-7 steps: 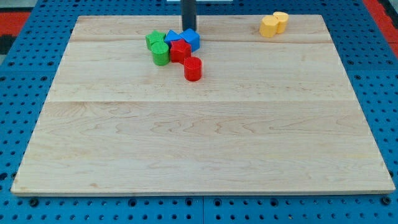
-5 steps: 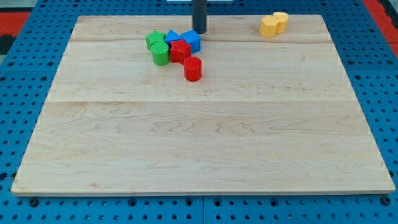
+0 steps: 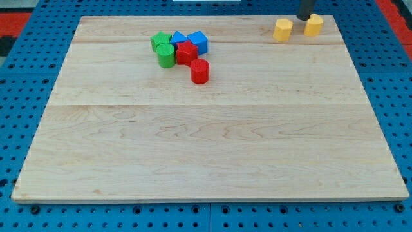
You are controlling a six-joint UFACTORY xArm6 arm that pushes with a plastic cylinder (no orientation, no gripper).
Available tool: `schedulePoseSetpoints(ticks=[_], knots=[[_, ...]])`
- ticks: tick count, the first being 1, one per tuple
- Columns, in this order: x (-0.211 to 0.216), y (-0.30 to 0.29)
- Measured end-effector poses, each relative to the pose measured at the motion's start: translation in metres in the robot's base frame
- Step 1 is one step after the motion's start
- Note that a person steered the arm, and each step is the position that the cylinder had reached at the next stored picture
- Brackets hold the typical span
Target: Move the yellow hexagon diagonally bottom left to the yellow heart
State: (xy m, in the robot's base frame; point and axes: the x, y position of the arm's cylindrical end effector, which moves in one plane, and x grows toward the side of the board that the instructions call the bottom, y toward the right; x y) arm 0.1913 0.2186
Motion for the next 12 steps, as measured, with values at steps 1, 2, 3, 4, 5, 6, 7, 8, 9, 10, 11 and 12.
schedulePoseSetpoints(ticks=[1,2,3,4,5,6,7,8,9,10,11,12], knots=[[0.0,-0.003],[0.0,0.029],[0.0,0.028],[0.001,0.064],[0.001,0.067],[0.019,0.055],[0.028,0.038],[0.032,-0.007],[0.043,-0.046],[0.048,-0.038],[0.03,-0.048],[0.03,-0.077]])
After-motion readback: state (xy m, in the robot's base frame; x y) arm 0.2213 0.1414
